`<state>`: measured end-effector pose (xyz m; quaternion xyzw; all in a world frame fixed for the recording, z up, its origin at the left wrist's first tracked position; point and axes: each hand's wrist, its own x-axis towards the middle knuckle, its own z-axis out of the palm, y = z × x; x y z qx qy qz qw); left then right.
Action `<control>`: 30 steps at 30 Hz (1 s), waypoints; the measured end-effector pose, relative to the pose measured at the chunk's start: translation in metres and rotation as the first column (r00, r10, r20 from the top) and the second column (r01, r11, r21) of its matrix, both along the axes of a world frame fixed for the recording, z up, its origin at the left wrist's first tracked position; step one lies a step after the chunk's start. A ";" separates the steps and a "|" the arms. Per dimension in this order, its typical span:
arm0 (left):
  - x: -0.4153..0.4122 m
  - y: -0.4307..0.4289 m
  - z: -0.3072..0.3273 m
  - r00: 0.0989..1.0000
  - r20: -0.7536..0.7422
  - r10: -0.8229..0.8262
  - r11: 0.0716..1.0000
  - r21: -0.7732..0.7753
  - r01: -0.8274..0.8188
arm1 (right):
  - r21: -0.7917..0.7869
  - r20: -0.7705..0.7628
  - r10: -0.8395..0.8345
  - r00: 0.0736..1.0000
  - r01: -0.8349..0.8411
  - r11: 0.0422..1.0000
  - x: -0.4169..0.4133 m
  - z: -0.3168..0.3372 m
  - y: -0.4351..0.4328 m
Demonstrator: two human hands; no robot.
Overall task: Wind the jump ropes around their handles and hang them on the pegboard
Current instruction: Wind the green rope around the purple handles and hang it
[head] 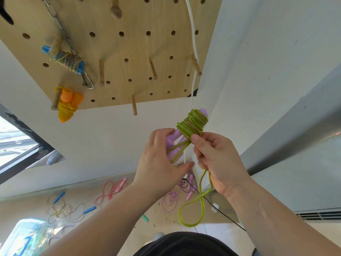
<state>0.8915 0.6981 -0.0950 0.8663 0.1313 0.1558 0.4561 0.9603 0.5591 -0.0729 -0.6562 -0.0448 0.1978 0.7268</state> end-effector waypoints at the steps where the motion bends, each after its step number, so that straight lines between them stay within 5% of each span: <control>1: 0.001 0.000 -0.001 0.998 0.039 0.044 0.998 0.049 -0.046 | 0.002 -0.002 0.003 1.000 -0.003 1.000 0.000 0.001 0.000; 5: 0.002 0.005 0.003 0.987 0.094 0.127 0.991 0.030 -0.130 | 0.002 0.055 0.035 0.998 -0.035 0.999 -0.002 0.006 -0.001; 11: 0.007 0.006 0.013 0.989 -0.004 0.150 0.903 -0.406 -0.139 | -0.064 0.126 0.090 0.988 -0.083 0.994 0.001 0.012 -0.001; 16: 0.010 0.006 0.012 0.994 -0.057 0.091 0.665 -0.740 -0.103 | -0.116 0.123 0.103 0.987 -0.089 0.989 0.005 0.013 -0.005; 23: 0.007 0.001 0.014 0.989 -0.094 -0.114 0.309 -0.949 -0.055 | -0.095 0.095 0.239 0.966 -0.230 0.968 0.014 0.013 -0.007; 30: 0.006 0.012 0.010 0.897 0.148 -0.417 -0.169 -0.982 0.084 | -0.057 0.191 0.269 0.944 -0.263 0.963 0.019 0.006 -0.009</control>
